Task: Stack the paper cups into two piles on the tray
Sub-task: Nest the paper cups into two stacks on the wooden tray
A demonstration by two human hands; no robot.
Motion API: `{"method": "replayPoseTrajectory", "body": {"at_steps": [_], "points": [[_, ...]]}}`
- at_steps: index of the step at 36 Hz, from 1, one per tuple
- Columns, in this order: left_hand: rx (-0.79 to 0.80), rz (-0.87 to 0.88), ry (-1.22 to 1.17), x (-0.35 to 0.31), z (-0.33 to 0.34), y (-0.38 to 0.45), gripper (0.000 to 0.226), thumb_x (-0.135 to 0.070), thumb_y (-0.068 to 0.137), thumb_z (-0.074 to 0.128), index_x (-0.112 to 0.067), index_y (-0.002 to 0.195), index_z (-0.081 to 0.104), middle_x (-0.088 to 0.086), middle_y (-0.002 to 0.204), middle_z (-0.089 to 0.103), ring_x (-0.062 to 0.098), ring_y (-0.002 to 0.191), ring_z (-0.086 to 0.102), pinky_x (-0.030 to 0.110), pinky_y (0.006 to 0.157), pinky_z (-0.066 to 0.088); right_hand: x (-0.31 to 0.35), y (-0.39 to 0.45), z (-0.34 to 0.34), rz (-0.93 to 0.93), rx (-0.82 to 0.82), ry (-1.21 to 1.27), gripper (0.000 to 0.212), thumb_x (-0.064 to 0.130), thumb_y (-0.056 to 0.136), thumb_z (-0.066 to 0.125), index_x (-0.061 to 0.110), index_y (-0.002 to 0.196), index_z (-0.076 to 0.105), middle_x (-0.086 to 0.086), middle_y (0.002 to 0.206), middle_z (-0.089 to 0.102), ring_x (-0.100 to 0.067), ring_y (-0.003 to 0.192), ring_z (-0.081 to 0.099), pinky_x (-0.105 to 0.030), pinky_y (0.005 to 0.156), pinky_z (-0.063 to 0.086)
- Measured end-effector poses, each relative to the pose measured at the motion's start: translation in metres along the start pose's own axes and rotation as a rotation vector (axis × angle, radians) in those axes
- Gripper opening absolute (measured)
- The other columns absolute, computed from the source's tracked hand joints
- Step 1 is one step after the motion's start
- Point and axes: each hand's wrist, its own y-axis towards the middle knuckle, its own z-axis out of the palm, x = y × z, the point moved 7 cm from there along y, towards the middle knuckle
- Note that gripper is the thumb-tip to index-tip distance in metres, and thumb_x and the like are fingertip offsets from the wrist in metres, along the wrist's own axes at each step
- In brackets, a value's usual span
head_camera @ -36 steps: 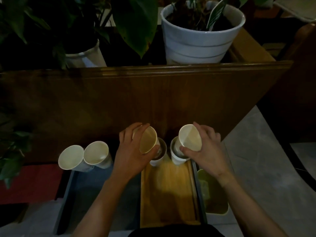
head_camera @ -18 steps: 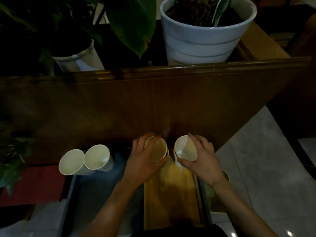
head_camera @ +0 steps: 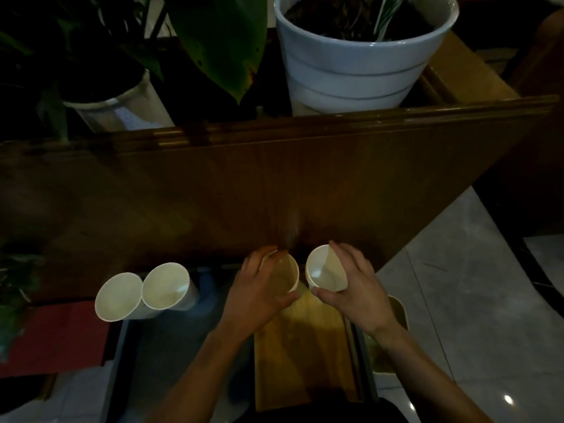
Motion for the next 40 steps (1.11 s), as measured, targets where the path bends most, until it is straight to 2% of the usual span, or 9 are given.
{"method": "replayPoseTrajectory", "body": {"at_steps": [7, 13, 15, 17, 23, 29, 33, 37, 40], "points": [[0.007, -0.009, 0.008, 0.003, 0.002, 0.000, 0.086, -0.070, 0.065, 0.062, -0.038, 0.139, 0.032, -0.012, 0.144, 0.033, 0.015, 0.131, 0.039, 0.046, 0.103, 0.045, 0.004, -0.002, 0.000, 0.007, -0.001, 0.009, 0.097, 0.061, 0.072, 0.069, 0.039, 0.149, 0.015, 0.015, 0.152, 0.020, -0.017, 0.132, 0.031, -0.036, 0.096, 0.042], [-0.044, 0.034, 0.099, -0.002, -0.005, -0.004, 0.098, -0.083, 0.066, 0.051, -0.033, 0.147, 0.030, -0.009, 0.157, 0.025, 0.013, 0.147, 0.020, 0.049, 0.119, 0.020, 0.012, -0.008, -0.007, 0.014, 0.014, 0.063, 0.104, 0.078, 0.063, 0.061, 0.043, 0.148, 0.015, 0.015, 0.156, 0.008, -0.016, 0.140, 0.015, -0.045, 0.108, 0.035], [-0.075, 0.033, 0.038, -0.005, -0.011, -0.008, 0.096, -0.082, 0.067, 0.053, -0.033, 0.146, 0.030, -0.008, 0.157, 0.026, 0.013, 0.146, 0.021, 0.048, 0.118, 0.022, 0.013, -0.013, -0.011, 0.025, -0.011, 0.082, 0.102, 0.081, 0.063, 0.057, 0.043, 0.148, 0.017, 0.014, 0.157, 0.008, -0.016, 0.141, 0.013, -0.048, 0.108, 0.036], [-0.097, 0.013, -0.008, -0.006, -0.016, -0.013, 0.094, -0.080, 0.068, 0.055, -0.031, 0.145, 0.035, -0.007, 0.156, 0.029, 0.014, 0.145, 0.025, 0.050, 0.117, 0.026, 0.014, -0.019, -0.013, 0.016, -0.037, 0.076, 0.094, 0.073, 0.069, 0.061, 0.042, 0.147, 0.020, 0.014, 0.156, 0.010, -0.016, 0.141, 0.014, -0.050, 0.107, 0.038], [-0.179, -0.031, -0.085, -0.005, -0.030, -0.042, 0.080, -0.070, 0.075, 0.057, -0.027, 0.142, 0.043, -0.004, 0.151, 0.037, 0.018, 0.139, 0.037, 0.051, 0.109, 0.039, 0.012, -0.043, -0.018, -0.006, -0.147, 0.095, 0.083, 0.073, 0.072, 0.057, 0.049, 0.143, 0.020, 0.021, 0.150, 0.014, -0.011, 0.138, 0.018, -0.044, 0.105, 0.040], [-0.202, -0.103, -0.184, 0.009, -0.038, -0.080, 0.072, -0.069, 0.080, 0.054, -0.031, 0.140, 0.044, -0.008, 0.147, 0.040, 0.011, 0.135, 0.041, 0.043, 0.107, 0.044, 0.007, -0.068, -0.011, 0.016, -0.178, 0.086, 0.071, 0.082, 0.077, 0.039, 0.045, 0.137, 0.036, 0.018, 0.146, 0.026, -0.012, 0.136, 0.029, -0.049, 0.103, 0.043], [-0.197, -0.152, -0.202, 0.026, -0.042, -0.107, 0.064, -0.072, 0.081, 0.051, -0.042, 0.137, 0.042, -0.018, 0.141, 0.041, 0.003, 0.129, 0.043, 0.033, 0.104, 0.044, 0.016, -0.080, 0.000, -0.014, -0.134, 0.042, 0.060, 0.081, 0.079, 0.033, 0.052, 0.132, 0.038, 0.025, 0.139, 0.030, -0.009, 0.131, 0.033, -0.039, 0.102, 0.041], [-0.187, -0.186, -0.171, 0.045, -0.049, -0.134, 0.056, -0.070, 0.083, 0.050, -0.045, 0.133, 0.046, -0.025, 0.135, 0.045, -0.002, 0.124, 0.045, 0.027, 0.100, 0.044, 0.032, -0.086, 0.013, -0.074, -0.066, -0.003, 0.046, 0.062, 0.085, 0.048, 0.039, 0.125, 0.054, 0.029, 0.129, 0.037, -0.007, 0.124, 0.040, -0.027, 0.092, 0.039], [-0.174, -0.233, -0.158, 0.060, -0.054, -0.154, 0.051, -0.069, 0.083, 0.048, -0.044, 0.128, 0.051, -0.021, 0.132, 0.049, 0.003, 0.122, 0.050, 0.030, 0.097, 0.048, 0.046, -0.090, 0.020, -0.126, -0.076, -0.052, 0.031, 0.040, 0.088, 0.062, 0.031, 0.118, 0.062, 0.016, 0.129, 0.049, -0.011, 0.120, 0.046, -0.029, 0.091, 0.042]]}}
